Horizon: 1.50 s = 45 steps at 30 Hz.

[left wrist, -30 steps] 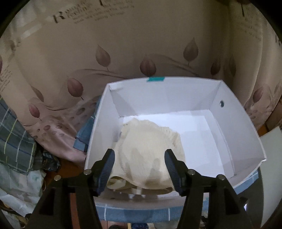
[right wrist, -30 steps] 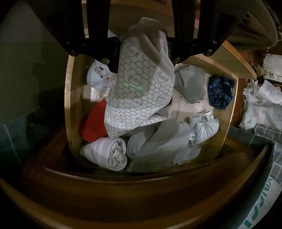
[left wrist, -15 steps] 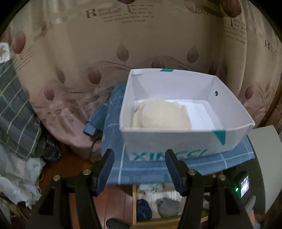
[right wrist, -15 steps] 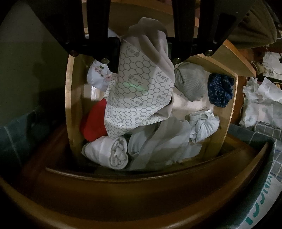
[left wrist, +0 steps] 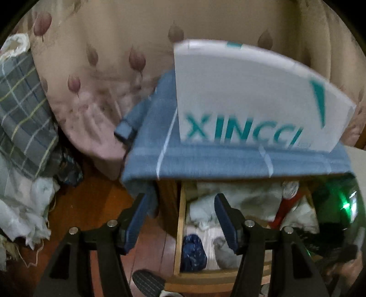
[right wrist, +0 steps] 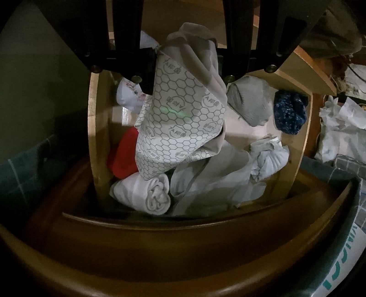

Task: Take underwear out of drawer
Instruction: 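Move the empty left tool back over the drawer, then carry the grey hexagon-print underwear into the white shoe box with the right tool and release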

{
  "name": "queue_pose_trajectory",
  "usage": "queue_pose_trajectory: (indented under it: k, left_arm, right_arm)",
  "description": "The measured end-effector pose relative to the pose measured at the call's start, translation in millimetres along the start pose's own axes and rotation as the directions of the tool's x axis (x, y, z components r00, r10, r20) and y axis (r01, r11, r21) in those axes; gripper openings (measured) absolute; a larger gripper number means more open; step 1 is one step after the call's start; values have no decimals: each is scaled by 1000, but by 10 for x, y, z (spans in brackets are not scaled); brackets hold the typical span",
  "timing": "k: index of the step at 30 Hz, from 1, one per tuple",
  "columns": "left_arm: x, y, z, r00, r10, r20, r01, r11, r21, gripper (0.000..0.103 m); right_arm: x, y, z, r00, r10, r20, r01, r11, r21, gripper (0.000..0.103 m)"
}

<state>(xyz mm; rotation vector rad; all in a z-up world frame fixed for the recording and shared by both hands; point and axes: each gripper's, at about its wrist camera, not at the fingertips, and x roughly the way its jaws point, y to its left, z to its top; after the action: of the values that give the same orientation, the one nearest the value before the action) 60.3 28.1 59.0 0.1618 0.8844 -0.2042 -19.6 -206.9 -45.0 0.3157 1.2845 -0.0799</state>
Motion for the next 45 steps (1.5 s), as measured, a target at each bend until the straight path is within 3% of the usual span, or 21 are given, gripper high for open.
queue_pose_trajectory:
  k: [5, 10, 16, 23, 30, 45]
  left_arm:
    - [337, -47, -253, 997, -20, -81, 16, 999, -50, 62]
    - [435, -17, -375, 996, -8, -89, 4, 999, -45, 62]
    - [637, 132, -414, 984, -28, -174, 9, 994, -109, 62]
    - [706, 182, -403, 981, -22, -192, -5, 990, -141, 62]
    - [692, 229, -408, 981, -20, -191, -11, 987, -158, 62]
    - [640, 199, -396, 983, -36, -180, 10, 989, -148, 62]
  right_arm:
    - [31, 53, 2, 999, -33, -6, 33, 999, -21, 30]
    - [34, 33, -3, 999, -44, -11, 44, 999, -13, 30]
    - [12, 59, 1, 999, -51, -7, 51, 999, -18, 30]
    - [-81, 163, 0, 998, -48, 28, 49, 997, -58, 30]
    - [-414, 205, 32, 999, -18, 40, 20, 999, -41, 30]
    - [-1395, 532, -68, 994, 6, 108, 9, 990, -141, 30]
